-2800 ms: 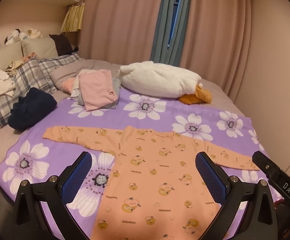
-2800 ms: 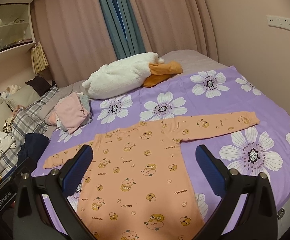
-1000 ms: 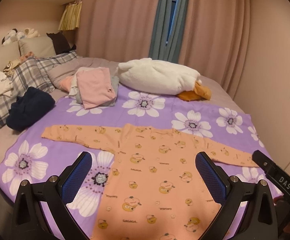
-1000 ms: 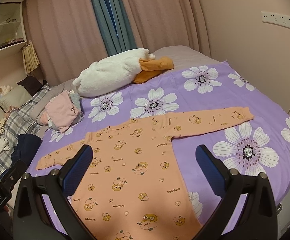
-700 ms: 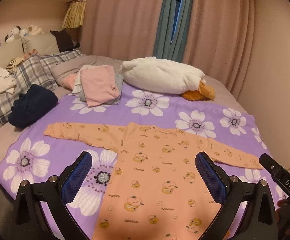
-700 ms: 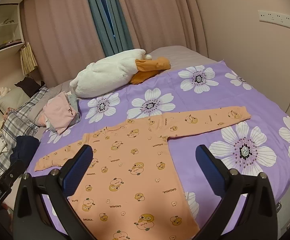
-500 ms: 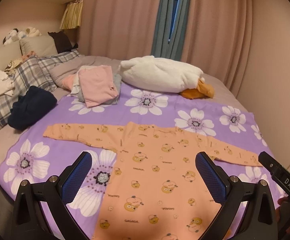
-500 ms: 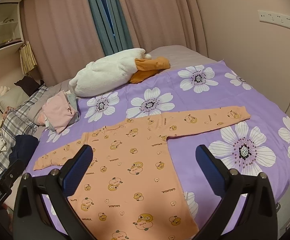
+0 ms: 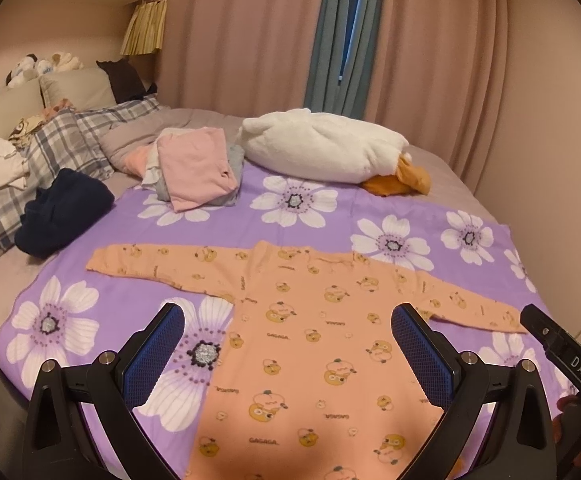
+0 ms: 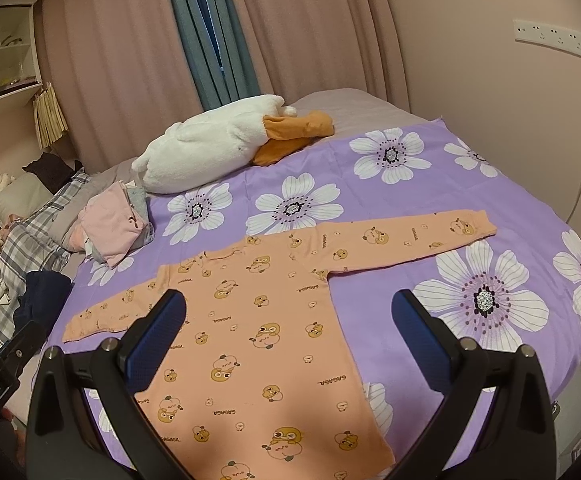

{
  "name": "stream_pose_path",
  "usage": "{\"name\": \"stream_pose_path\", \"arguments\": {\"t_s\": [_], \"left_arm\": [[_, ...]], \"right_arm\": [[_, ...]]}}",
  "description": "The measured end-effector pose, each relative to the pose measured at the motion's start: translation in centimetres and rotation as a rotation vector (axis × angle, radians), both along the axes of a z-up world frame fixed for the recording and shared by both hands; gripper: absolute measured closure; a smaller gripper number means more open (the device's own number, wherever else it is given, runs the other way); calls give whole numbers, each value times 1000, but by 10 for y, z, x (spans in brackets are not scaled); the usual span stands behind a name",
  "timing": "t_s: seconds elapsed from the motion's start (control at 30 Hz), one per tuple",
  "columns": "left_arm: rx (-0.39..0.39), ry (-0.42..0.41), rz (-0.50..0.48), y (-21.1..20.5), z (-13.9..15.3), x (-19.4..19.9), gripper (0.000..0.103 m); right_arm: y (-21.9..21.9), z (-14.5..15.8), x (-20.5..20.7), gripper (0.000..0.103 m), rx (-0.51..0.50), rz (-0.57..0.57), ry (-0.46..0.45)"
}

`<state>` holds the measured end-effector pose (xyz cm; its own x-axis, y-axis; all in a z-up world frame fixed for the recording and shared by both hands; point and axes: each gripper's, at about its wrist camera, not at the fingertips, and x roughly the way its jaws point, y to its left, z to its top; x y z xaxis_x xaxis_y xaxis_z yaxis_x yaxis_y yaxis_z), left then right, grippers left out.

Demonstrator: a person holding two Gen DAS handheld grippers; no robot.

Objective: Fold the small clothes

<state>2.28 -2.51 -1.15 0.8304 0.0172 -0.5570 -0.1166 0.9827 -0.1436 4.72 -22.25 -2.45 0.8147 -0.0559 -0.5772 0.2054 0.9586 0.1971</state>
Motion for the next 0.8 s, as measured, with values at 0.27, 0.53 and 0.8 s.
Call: {"name": "stream_pose_path", "arguments": {"t_s": [0.27,0.53,0.8], "left_arm": [[2,0,4,0,-1,0,0],[-9,22,1,3,-6,7,0],[-193,-104,-176,56,-8,27,0]], "right_arm": [[-2,-1,1,0,-5,3,6],[-5,-4,3,0,-6,-14,20],[-7,-7,5,0,13,6,29]]}}
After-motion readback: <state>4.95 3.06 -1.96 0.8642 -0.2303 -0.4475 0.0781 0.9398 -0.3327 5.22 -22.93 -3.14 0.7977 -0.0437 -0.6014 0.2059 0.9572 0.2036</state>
